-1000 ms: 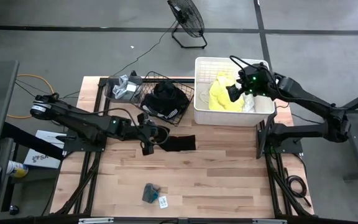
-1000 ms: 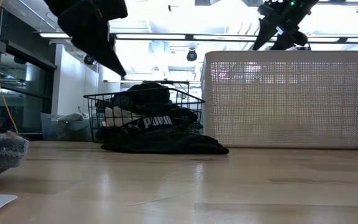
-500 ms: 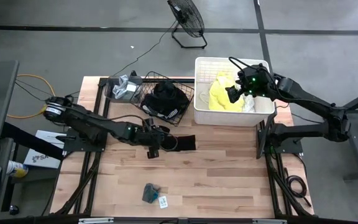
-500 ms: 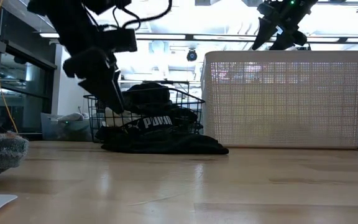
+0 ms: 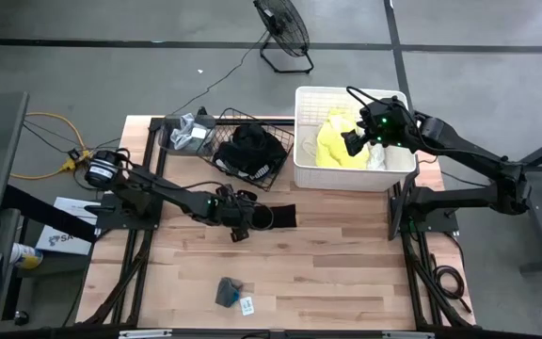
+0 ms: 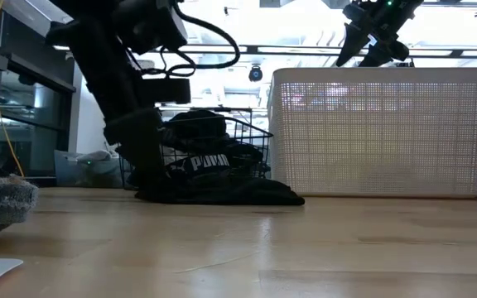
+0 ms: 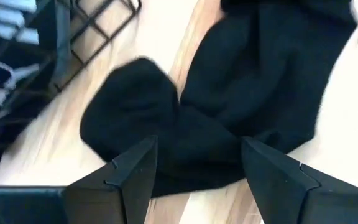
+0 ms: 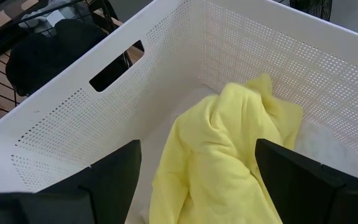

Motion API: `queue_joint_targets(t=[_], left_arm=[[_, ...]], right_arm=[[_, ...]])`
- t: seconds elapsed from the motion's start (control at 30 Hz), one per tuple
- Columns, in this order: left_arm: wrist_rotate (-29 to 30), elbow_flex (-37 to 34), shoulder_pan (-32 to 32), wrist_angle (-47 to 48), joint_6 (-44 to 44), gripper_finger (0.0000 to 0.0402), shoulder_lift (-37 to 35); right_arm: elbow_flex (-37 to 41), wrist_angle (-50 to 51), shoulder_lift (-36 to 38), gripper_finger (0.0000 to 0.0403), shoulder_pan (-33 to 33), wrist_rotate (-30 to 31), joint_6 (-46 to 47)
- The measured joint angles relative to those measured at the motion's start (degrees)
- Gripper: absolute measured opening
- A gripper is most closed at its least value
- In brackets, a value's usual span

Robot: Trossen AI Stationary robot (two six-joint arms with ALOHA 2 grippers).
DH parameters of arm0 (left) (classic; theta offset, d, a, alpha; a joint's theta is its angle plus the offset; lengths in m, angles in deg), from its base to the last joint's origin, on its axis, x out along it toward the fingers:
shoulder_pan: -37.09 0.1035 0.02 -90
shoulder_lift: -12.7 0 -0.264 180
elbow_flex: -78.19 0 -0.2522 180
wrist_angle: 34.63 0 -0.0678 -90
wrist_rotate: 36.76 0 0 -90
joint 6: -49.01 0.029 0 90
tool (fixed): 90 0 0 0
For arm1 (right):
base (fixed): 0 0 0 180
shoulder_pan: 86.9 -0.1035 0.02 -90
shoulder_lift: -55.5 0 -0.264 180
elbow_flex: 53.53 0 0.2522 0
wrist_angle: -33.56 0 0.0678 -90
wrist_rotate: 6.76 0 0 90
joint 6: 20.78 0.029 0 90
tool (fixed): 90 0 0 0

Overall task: Pick & Place Cloths
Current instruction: Put the black sock into the black bin

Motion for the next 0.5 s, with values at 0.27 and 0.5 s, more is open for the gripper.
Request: queue_joint_targets(t=[0.27, 0.5], left_arm=[[1.16, 0.04, 0.42, -1.67, -2.10, 0.0225, 3.14], [-2.03, 0.26, 3.54, -2.62, -6.44, 0.0222, 5.40]], right_arm=[[0.00, 0.08, 0.00, 0.0307, 0.00, -0.02, 0.00], [0.00, 0.35, 0.00, 0.0307, 0.00, -0.02, 0.00]])
